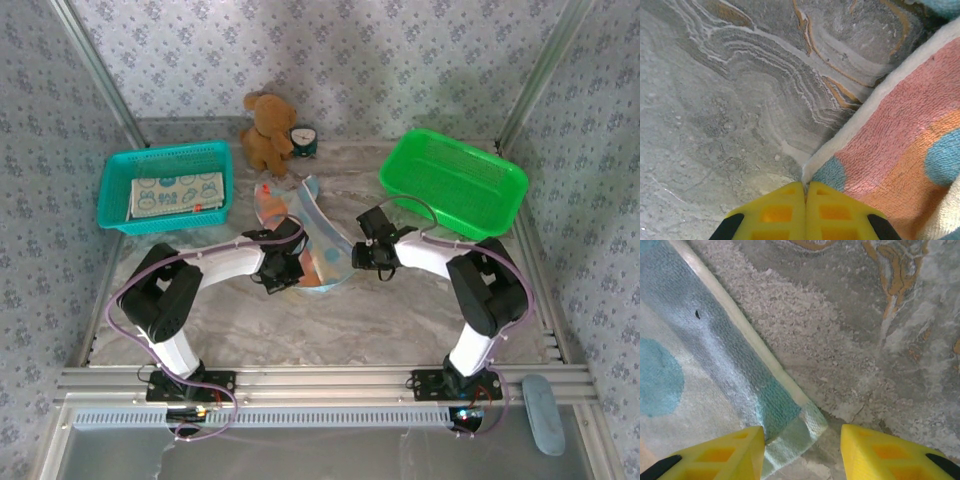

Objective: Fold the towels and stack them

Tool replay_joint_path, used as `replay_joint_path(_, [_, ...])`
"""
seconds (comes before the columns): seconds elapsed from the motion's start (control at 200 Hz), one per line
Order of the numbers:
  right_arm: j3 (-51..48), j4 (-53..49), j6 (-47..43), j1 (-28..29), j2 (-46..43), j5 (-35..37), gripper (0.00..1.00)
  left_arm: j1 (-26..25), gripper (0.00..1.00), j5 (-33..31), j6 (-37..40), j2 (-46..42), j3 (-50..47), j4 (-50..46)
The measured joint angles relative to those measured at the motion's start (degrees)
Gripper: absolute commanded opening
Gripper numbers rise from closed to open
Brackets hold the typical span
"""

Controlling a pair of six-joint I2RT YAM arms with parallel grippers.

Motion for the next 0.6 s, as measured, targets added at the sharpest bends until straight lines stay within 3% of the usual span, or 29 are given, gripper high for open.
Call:
replay_joint_path(0.15, [1.0, -0.4, 0.0, 0.2, 1.0, 0.7, 0.45, 0.0, 0.01, -0.2, 0.0, 0.0, 0.0, 0.0])
replay_joint_path(0.36, [1.4, -1.1, -0.2, 0.3, 1.7, 1.9, 0.35, -0.3, 0.01, -0.4, 0.0, 0.0, 0.0, 0.0])
replay_joint_path(0.6, [1.7, -1.9, 0.3, 0.4, 2.1, 4.1, 0.09, -0.3, 0.00, -0.4, 0.2, 0.0, 0.0, 0.0])
